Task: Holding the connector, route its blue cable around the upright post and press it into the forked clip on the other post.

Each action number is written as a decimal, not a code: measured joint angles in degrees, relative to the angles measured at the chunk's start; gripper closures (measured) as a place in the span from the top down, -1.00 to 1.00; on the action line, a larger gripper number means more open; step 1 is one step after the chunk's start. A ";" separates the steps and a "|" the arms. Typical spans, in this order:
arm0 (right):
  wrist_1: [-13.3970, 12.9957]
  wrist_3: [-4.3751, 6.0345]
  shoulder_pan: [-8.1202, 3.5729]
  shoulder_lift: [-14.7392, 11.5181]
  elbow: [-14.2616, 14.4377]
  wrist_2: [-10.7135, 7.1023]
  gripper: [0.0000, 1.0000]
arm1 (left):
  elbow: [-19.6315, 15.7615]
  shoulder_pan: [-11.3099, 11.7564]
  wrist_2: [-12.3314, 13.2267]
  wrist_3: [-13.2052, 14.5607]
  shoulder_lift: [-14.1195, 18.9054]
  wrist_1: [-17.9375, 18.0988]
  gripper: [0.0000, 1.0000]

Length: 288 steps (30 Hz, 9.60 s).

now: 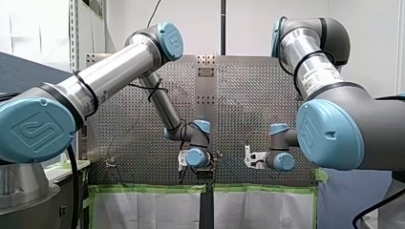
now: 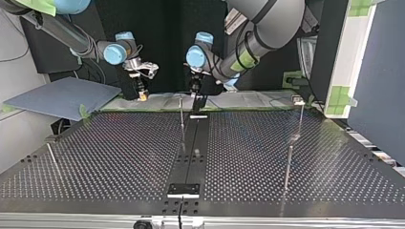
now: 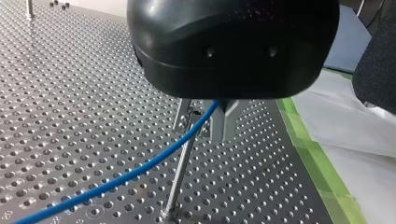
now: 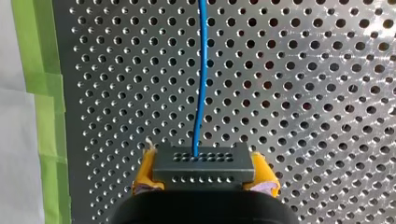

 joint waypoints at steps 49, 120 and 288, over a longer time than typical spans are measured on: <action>-0.31 0.09 -0.34 0.04 -0.42 -0.27 -0.96 | 5.14 2.44 3.71 -2.97 -3.50 -4.30 -1.00; 0.48 0.26 -1.08 0.03 -2.23 -0.32 -0.96 | 8.86 4.82 4.92 -3.67 -3.17 -9.08 -1.00; 2.29 0.58 -2.05 0.46 -3.53 -1.70 -0.96 | -17.77 -2.55 -2.01 -7.69 22.06 -2.27 0.85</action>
